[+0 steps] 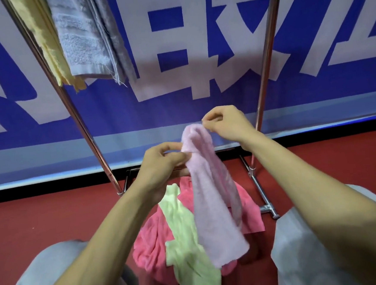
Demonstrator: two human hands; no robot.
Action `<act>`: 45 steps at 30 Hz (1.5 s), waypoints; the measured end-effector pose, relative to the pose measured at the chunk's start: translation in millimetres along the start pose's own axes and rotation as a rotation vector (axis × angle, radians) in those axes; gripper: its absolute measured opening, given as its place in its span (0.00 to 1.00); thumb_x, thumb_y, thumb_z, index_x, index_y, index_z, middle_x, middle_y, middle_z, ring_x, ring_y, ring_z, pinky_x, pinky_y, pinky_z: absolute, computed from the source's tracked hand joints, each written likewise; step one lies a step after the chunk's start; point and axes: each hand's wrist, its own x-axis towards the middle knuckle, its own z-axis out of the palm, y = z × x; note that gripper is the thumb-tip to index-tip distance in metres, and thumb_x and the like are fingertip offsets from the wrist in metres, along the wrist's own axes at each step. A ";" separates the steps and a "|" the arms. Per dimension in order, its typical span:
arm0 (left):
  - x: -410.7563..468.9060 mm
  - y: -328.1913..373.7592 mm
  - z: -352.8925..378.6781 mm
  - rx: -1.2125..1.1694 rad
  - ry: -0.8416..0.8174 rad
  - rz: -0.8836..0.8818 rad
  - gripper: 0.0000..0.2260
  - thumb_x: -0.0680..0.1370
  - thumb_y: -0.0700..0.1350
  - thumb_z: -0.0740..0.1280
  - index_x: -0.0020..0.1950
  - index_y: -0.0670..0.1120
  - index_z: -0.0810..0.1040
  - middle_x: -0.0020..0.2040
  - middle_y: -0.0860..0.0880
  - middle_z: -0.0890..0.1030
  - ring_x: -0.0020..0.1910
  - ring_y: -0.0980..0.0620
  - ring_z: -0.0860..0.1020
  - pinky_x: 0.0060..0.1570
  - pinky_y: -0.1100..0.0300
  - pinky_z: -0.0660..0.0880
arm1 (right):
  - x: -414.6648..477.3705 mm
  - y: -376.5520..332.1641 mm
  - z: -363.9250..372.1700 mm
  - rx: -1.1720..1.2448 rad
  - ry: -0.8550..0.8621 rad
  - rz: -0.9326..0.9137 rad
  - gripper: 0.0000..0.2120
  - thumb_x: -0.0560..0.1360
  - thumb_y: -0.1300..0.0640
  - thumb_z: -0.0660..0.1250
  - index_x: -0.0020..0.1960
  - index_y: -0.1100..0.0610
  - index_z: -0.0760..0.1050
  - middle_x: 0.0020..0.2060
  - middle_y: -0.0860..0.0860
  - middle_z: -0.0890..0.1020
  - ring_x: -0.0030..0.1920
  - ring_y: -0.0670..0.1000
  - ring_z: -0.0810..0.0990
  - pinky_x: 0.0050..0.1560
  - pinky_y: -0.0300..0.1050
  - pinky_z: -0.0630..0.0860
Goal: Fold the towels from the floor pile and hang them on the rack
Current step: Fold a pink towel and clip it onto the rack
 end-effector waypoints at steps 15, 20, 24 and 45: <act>5.5 8.1 -14.5 -0.695 0.190 -0.275 0.03 0.75 0.31 0.67 0.41 0.36 0.76 0.30 0.44 0.82 0.30 0.53 0.82 0.40 0.62 0.81 | -37.0 -4.1 12.2 -0.446 -0.430 -0.199 0.19 0.66 0.35 0.70 0.46 0.48 0.76 0.40 0.43 0.81 0.42 0.43 0.78 0.44 0.42 0.77; 5.0 9.4 -17.0 -0.649 0.216 -0.228 0.01 0.73 0.31 0.69 0.42 0.35 0.78 0.36 0.42 0.83 0.35 0.51 0.83 0.39 0.61 0.81 | -33.8 -7.9 25.1 -0.431 -0.291 -0.308 0.10 0.72 0.47 0.67 0.37 0.53 0.74 0.31 0.47 0.78 0.36 0.51 0.74 0.39 0.51 0.74; 7.5 8.4 -16.0 -0.406 0.197 -0.045 0.12 0.77 0.32 0.62 0.37 0.37 0.80 0.34 0.44 0.83 0.37 0.49 0.81 0.40 0.59 0.81 | -27.7 -9.0 21.5 -0.266 -0.335 -0.234 0.09 0.71 0.57 0.67 0.35 0.60 0.73 0.29 0.51 0.73 0.34 0.50 0.68 0.38 0.49 0.68; 8.1 -1.6 -12.3 0.072 -0.111 0.174 0.20 0.77 0.35 0.65 0.65 0.55 0.74 0.47 0.45 0.82 0.46 0.51 0.80 0.53 0.55 0.77 | -22.8 -12.2 -5.7 0.625 -0.384 0.173 0.09 0.60 0.56 0.66 0.33 0.53 0.65 0.37 0.55 0.65 0.40 0.55 0.63 0.38 0.47 0.63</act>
